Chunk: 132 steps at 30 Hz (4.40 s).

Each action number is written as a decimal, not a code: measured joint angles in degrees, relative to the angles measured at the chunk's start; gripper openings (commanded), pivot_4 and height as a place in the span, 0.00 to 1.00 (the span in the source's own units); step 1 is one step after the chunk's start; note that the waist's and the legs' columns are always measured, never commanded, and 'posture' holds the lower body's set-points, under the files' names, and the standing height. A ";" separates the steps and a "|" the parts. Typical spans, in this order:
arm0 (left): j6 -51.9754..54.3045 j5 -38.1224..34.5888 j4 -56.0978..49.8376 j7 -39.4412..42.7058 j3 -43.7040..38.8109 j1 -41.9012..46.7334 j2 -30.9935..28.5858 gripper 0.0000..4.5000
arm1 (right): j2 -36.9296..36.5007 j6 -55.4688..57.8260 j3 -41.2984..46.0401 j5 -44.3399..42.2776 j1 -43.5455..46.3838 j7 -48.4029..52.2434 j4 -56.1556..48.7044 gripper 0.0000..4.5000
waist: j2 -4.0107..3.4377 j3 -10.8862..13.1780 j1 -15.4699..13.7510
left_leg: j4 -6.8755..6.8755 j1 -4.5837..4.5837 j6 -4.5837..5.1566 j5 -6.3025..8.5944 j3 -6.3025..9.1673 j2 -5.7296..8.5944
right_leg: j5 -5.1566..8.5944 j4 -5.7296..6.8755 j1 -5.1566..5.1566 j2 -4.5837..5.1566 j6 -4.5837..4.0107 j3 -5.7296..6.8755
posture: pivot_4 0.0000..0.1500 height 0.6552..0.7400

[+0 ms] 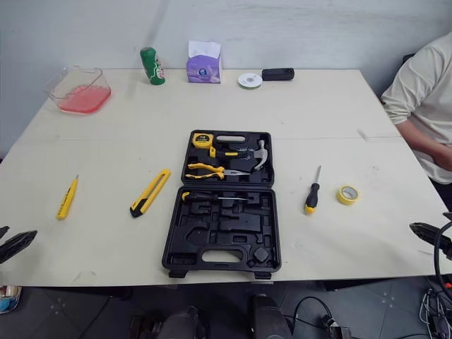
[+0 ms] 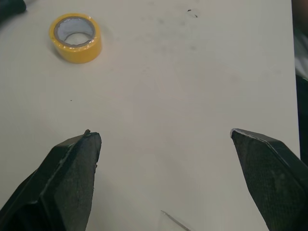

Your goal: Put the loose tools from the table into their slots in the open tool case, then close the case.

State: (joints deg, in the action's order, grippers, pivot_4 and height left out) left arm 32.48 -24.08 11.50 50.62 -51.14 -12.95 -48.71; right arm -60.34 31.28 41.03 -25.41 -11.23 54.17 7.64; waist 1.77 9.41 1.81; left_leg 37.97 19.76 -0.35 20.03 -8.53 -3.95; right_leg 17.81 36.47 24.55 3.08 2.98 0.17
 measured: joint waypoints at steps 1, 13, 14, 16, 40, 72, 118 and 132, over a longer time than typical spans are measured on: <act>-0.04 0.00 0.15 -0.35 0.09 -0.20 0.00 0.99 | 0.60 0.50 0.00 -0.08 0.29 -0.76 -1.76 1.00 | 0.00 0.00 0.02 | -0.04 -0.01 -0.02 0.01 0.02 -0.01 | -0.05 0.01 0.00 0.02 0.09 0.01 | 1.00 1.00; 12.59 -13.58 -27.35 1.43 17.10 11.12 -1.65 0.99 | 17.90 26.48 -3.47 -13.04 6.67 -23.99 -40.06 1.00 | -0.05 0.02 -0.10 | -0.10 0.29 -0.67 -0.31 0.30 0.02 | -0.14 0.06 0.11 0.08 0.25 0.29 | 1.00 1.00; 13.81 -15.07 -29.35 1.58 18.82 13.04 -2.03 0.99 | 20.12 29.17 -4.39 -13.96 7.75 -27.38 -42.53 1.00 | -0.08 0.04 -0.09 | -0.10 0.33 -0.66 -0.32 0.30 0.05 | -0.14 0.06 0.13 0.09 0.25 0.28 | 1.00 1.00; 15.26 -18.07 -32.81 2.30 23.17 18.33 -2.60 0.99 | 26.40 33.60 -6.97 -15.13 11.10 -34.51 -46.41 1.00 | -0.11 0.05 0.22 | -0.03 0.37 -0.70 -0.35 0.26 0.05 | -0.15 0.10 0.18 0.04 0.27 0.24 | 1.00 1.00; 5.24 -14.75 -19.72 16.61 57.06 57.54 13.42 1.00 | 48.59 24.89 -29.77 5.32 21.23 -59.62 -34.61 0.73 | -0.17 0.08 0.91 | 0.20 0.62 -0.89 -0.65 -0.05 0.17 | -0.16 0.65 0.90 -0.77 0.35 -0.53 | 1.00 1.00; -0.51 -5.54 -23.00 16.61 50.10 35.82 -2.91 1.00 | 10.40 12.56 -64.13 2.98 52.16 9.35 -20.08 0.24 | -0.13 0.32 -0.10 | 0.38 0.76 -0.41 -0.38 0.09 0.18 | -0.22 0.44 0.98 -0.49 0.46 -0.54 | 1.00 1.00; -1.92 -3.85 -22.25 15.78 52.84 39.47 3.11 1.00 | 29.93 1.11 -53.68 5.73 45.69 7.94 -11.17 0.42 | -0.11 0.31 -0.06 | 1.12 0.75 -0.60 -0.26 0.10 0.12 | -0.19 1.05 0.98 -0.65 0.41 -0.54 | 1.00 1.00; -2.44 -3.05 -21.79 15.36 53.62 40.77 3.87 1.00 | 30.95 2.40 -61.01 11.57 47.64 6.68 -5.39 0.01 | -0.02 0.07 0.03 | 1.11 0.47 -0.60 -0.26 0.09 0.09 | -0.16 1.11 0.77 -0.64 0.36 -0.58 | 1.00 1.00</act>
State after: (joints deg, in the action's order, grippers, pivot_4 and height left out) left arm 30.04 -27.13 -10.29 65.98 2.48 27.81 -44.84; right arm -29.38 33.68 -19.98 -13.84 36.41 60.85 2.25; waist 1.75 9.48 1.84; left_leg 39.08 20.23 -0.96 19.78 -8.44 -3.86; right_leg 17.65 37.58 25.32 2.44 3.34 -0.41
